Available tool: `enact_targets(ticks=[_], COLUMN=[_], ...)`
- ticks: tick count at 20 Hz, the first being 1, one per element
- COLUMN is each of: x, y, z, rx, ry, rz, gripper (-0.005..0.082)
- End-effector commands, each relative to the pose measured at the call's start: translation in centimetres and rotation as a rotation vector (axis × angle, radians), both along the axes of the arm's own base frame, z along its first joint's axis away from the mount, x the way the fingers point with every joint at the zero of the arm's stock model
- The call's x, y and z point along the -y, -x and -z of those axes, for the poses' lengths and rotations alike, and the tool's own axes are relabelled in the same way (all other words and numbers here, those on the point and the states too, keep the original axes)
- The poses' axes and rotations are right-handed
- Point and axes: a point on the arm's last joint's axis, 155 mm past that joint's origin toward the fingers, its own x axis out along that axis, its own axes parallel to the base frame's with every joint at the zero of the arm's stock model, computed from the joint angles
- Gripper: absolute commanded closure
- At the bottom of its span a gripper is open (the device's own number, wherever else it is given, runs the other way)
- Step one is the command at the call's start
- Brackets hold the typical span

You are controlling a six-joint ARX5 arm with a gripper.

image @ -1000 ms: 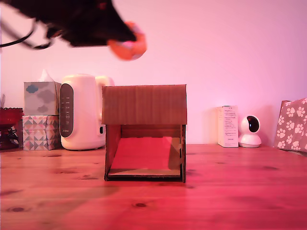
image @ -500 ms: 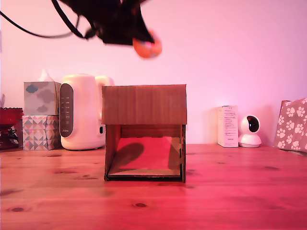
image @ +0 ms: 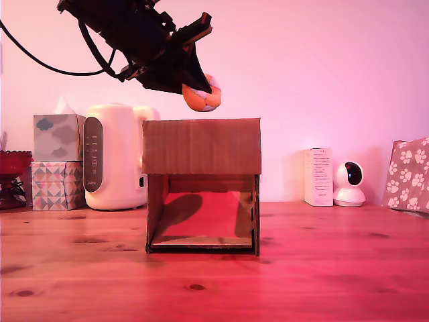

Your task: Drop the footbag into the cardboard dice tower

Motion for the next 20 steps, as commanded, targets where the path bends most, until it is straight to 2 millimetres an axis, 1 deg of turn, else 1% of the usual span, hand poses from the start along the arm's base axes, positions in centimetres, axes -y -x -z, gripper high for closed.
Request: enact_targets(ticks=[1,2,3,4,5,8,9,10,11,12,14,15,16,20], x=[0.1,0.2,0.3,0.3,0.3,0.2,0.1,0.0,-0.2,-0.4,-0.8,-0.7,-0.8,-1.6], y=[-0.2,-0.1,0.0,0.0,0.0,0.1,0.4,0.6,0.9,1.3,2.5,3.2,4.0,6.4], z=[-0.4,-0.4,-0.5,-0.5,-0.6,-1.0,-1.0,-0.9,-1.1,-1.2,-1.6,-2.2,-2.7,-3.5], rx=[0.016,0.021,0.041,0.046,0.048,0.035,0.016,0.001,-0.006,-0.010,-0.022,-0.017,-0.020,-0.031], ry=[0.002,0.000,-0.017,-0.021,-0.022,-0.029,-0.041,-0.050,-0.054,-0.063,-0.074,-0.071,-0.068,-0.075], rz=[0.007,0.016,0.039,0.042,0.042,0.042,0.043,0.044,0.046,0.051,0.071,0.100,0.121,0.159], gripper=[0.0602,0.0429,0.0212,0.0048,0.0008,0.0015,0.0038,0.0087,0.0183,0.0350,0.0799,0.0760,0.0789,0.0793])
